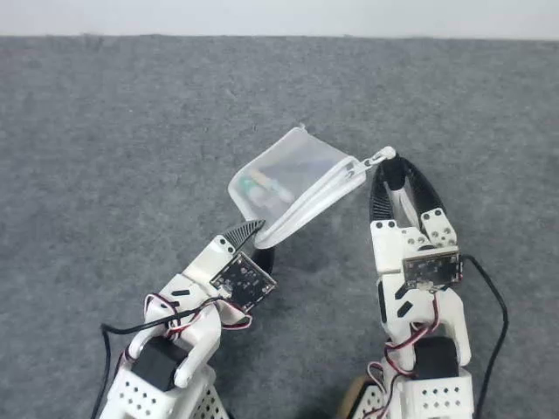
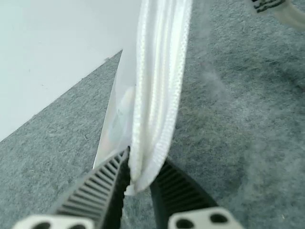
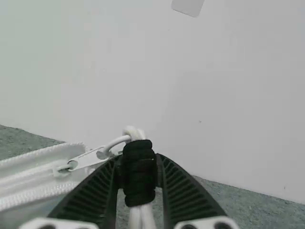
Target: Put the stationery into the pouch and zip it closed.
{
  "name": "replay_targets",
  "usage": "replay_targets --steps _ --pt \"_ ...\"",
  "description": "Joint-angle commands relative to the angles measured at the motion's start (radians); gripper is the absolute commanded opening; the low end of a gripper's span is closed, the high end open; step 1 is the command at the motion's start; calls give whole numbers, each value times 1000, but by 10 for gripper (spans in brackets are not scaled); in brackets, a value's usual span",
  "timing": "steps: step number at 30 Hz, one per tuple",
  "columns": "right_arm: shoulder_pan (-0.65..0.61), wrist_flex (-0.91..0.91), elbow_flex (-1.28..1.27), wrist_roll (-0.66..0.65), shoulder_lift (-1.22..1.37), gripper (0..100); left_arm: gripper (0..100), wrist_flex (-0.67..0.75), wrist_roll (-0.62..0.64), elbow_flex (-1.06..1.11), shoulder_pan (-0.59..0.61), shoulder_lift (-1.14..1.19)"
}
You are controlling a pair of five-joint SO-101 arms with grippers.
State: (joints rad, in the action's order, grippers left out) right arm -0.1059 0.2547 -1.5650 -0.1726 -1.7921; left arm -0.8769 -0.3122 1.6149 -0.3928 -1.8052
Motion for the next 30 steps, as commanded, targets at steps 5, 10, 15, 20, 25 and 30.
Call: replay_targets --steps 5,10,15,20,25,30 --pt "156 -31 38 133 -19 6 9 -31 -6 -24 32 -11" --pt "160 -31 38 157 -22 6 9 -28 -6 -24 32 -11" --pt "142 -28 38 158 -22 10 12 -25 -2 -22 32 -11" --pt "79 122 97 158 -24 121 139 -25 61 -27 37 -12" --pt "58 246 166 160 -24 225 286 -12 295 -70 135 -12" --pt "56 311 209 160 -24 209 285 -17 310 -108 170 -12"
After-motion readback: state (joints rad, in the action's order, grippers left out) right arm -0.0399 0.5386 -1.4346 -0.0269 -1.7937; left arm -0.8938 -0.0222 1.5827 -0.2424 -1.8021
